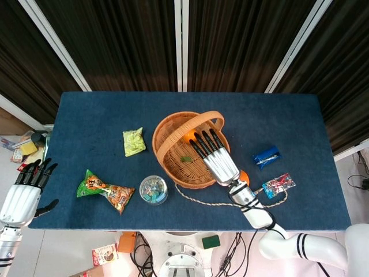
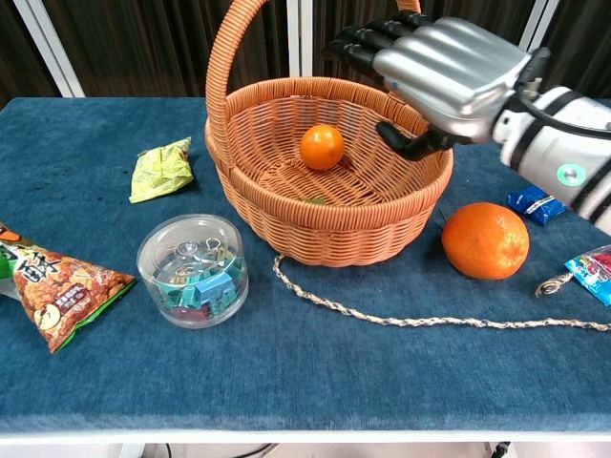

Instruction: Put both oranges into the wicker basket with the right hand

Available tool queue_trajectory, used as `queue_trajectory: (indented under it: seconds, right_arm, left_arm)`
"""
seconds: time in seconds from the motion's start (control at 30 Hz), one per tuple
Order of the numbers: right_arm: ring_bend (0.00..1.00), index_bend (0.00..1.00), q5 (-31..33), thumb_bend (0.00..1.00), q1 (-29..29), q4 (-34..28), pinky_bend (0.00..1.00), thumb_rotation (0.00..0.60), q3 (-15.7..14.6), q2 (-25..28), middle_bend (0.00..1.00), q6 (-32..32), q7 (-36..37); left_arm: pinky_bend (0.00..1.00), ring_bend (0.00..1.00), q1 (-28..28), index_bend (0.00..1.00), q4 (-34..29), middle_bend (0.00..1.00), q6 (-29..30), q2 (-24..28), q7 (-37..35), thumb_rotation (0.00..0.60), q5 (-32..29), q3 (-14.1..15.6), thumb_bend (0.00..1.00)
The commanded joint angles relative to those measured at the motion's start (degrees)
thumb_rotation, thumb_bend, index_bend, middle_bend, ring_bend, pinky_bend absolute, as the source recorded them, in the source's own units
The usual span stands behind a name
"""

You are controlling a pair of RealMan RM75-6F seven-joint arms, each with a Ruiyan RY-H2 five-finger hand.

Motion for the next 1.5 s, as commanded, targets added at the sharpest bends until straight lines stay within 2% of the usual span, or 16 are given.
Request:
queue_trajectory:
  seconds: [0.03, 0.2, 0.27, 0.37, 0.53, 0.67, 0.77, 0.83, 1.5]
  right_arm:
    - [0.0, 0.07, -4.43, 0.6, -3.03, -2.18, 0.06, 0.6, -3.54, 4.34, 0.05, 3.84, 3.9]
    - [0.0, 0.13, -12.28, 0.5, -8.04, -2.23, 0.12, 0.6, -9.12, 11.04, 0.1, 11.24, 12.01]
    - [0.04, 0.18, -14.64, 0.46, -9.97, -0.19, 0.19, 0.6, -11.01, 12.69, 0.15, 14.07, 15.72]
    - [0.07, 0.19, -15.27, 0.42, -12.09, 2.26, 0.21, 0.6, -12.93, 14.19, 0.2, 15.35, 18.87]
    - [0.07, 0.19, -13.66, 0.3, -14.36, 5.48, 0.2, 0.6, -14.73, 14.95, 0.18, 14.03, 22.16]
    - [0.05, 0.17, -11.96, 0.26, -15.36, 8.35, 0.13, 0.6, -15.2, 14.5, 0.13, 11.97, 24.54]
    - [0.0, 0.04, -9.57, 0.22, -15.52, 8.36, 0.05, 0.6, -15.37, 14.34, 0.03, 8.53, 24.86]
    - [0.0, 0.0, -8.79, 0.21, -15.44, 7.79, 0.02, 0.6, -15.43, 14.09, 0.0, 6.94, 25.52]
    - [0.0, 0.0, -9.55, 0.24, -15.33, 16.48, 0.04, 0.6, -14.31, 4.52, 0.0, 3.67, 33.93]
  left_arm:
    - [0.11, 0.0, 0.05, 0.1, -0.09, 0.02, 0.11, -0.07, 0.24, 0.6, 0.13, 0.05, 0.13]
    - [0.11, 0.0, 0.25, 0.1, -0.31, 0.02, 0.45, -0.25, 0.8, 0.6, 0.38, 0.17, 0.13]
    - [0.11, 0.0, 0.25, 0.1, -0.42, 0.02, 0.39, -0.33, 1.1, 0.6, 0.5, 0.25, 0.13]
    - [0.11, 0.0, 0.22, 0.1, -0.56, 0.02, 0.23, -0.46, 1.54, 0.6, 0.58, 0.33, 0.13]
    - [0.11, 0.0, 0.25, 0.1, -0.72, 0.02, 0.16, -0.58, 1.99, 0.6, 0.68, 0.43, 0.13]
    - [0.11, 0.0, 0.3, 0.1, -0.66, 0.02, 0.31, -0.45, 1.63, 0.6, 0.67, 0.41, 0.13]
    - [0.11, 0.0, 0.2, 0.1, -0.64, 0.02, 0.08, -0.38, 1.44, 0.6, 0.55, 0.37, 0.13]
    - [0.11, 0.0, 0.15, 0.1, -0.61, 0.03, -0.01, -0.34, 1.39, 0.6, 0.6, 0.42, 0.13]
    - [0.11, 0.0, 0.19, 0.1, -0.36, 0.02, 0.22, -0.22, 0.88, 0.6, 0.95, 0.54, 0.13]
